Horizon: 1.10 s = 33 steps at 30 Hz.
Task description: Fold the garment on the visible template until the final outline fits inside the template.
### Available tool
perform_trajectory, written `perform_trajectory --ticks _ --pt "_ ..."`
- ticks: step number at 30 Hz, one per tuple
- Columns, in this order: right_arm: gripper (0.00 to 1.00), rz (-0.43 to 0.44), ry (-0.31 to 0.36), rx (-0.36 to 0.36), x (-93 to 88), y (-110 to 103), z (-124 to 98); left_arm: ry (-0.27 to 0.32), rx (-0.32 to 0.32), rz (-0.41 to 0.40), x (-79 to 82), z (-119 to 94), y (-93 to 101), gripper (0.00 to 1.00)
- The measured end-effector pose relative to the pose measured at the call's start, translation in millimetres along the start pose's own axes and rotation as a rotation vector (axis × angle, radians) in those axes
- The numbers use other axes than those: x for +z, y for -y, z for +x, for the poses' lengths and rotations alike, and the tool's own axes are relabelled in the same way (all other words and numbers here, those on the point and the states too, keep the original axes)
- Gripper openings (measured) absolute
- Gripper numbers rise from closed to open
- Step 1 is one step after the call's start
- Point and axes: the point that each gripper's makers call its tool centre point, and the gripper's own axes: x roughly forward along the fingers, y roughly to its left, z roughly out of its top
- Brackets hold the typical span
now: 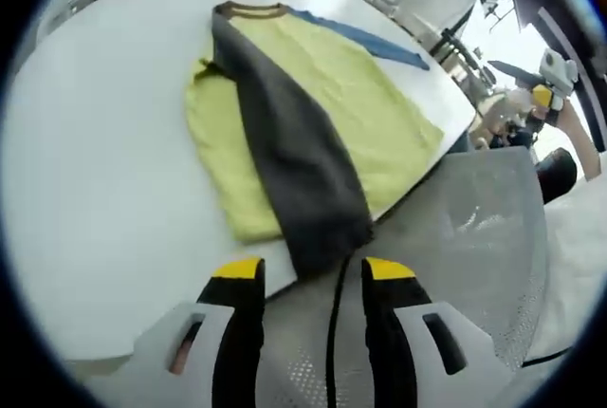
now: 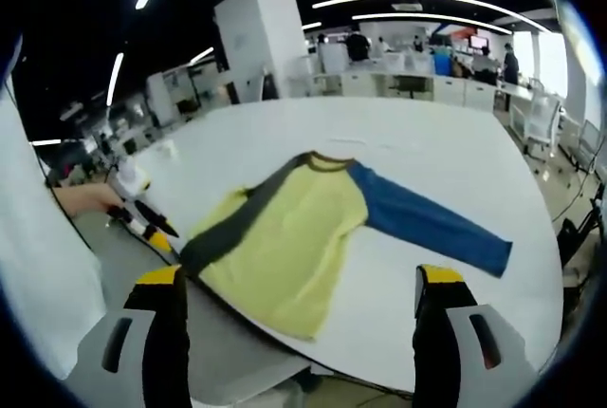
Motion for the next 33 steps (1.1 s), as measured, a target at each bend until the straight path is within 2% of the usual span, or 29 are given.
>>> perform_trajectory --ticks 33 --pt "0.98 0.014 0.000 -0.006 0.5 4.5 1.6 -0.065 -0.013 -0.003 -8.8 22.2 -4.6 0.23"
